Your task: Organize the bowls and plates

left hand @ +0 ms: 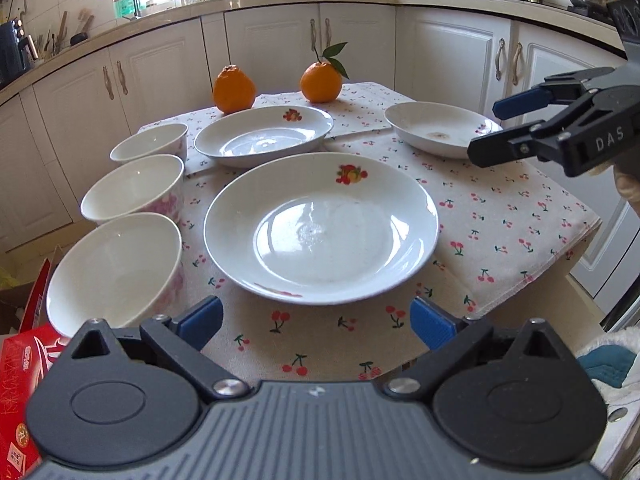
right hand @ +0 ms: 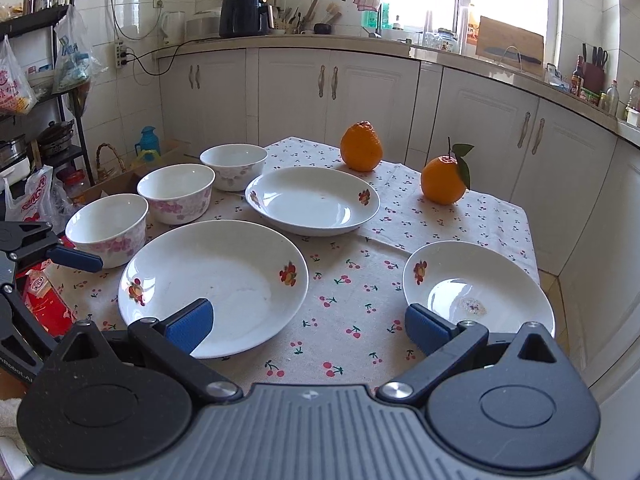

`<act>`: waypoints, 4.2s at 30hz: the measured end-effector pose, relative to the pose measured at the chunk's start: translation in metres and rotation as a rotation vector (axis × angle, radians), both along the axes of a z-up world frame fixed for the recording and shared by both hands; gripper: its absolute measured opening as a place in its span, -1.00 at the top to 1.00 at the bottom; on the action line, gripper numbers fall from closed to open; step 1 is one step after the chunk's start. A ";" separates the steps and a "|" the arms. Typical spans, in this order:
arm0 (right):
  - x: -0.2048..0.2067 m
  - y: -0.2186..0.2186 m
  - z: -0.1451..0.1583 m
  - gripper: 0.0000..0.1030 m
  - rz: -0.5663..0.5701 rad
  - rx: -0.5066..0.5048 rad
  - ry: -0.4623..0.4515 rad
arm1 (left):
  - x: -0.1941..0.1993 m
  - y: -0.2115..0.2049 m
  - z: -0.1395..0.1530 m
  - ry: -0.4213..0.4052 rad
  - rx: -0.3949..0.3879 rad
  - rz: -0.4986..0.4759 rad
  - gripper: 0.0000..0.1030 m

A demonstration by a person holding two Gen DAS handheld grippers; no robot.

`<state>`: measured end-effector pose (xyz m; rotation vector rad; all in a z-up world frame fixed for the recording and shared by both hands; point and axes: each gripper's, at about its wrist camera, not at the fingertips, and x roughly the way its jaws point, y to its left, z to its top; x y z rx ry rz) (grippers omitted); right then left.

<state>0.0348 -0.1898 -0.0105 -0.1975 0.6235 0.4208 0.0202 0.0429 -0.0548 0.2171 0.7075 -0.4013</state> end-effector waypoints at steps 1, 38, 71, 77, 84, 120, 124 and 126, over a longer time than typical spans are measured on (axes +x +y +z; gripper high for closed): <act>0.001 0.001 -0.001 -1.00 0.001 -0.002 0.001 | 0.001 0.000 -0.003 0.006 -0.004 0.004 -0.94; 0.109 0.040 -0.062 -1.00 0.254 0.077 0.398 | 0.021 -0.011 -0.027 0.032 -0.053 0.108 -1.00; 0.189 0.067 -0.060 -1.00 0.484 0.196 0.630 | 0.024 -0.011 -0.028 0.024 -0.056 0.046 -0.99; 0.187 0.069 -0.060 -1.00 0.491 0.173 0.624 | 0.024 -0.014 -0.028 0.012 -0.049 0.034 -0.99; 0.190 0.068 -0.061 -1.00 0.500 0.179 0.622 | 0.028 -0.015 -0.029 0.018 -0.058 0.034 -0.99; 0.189 -0.003 -0.027 -1.00 0.374 0.235 0.533 | 0.060 -0.056 0.017 -0.002 -0.015 -0.134 -0.97; 0.190 -0.025 -0.022 -1.00 0.325 0.244 0.516 | 0.074 -0.068 0.020 -0.006 -0.018 -0.165 -0.97; 0.191 -0.037 -0.020 -1.00 0.300 0.247 0.508 | 0.079 -0.074 0.021 -0.009 -0.021 -0.182 -0.97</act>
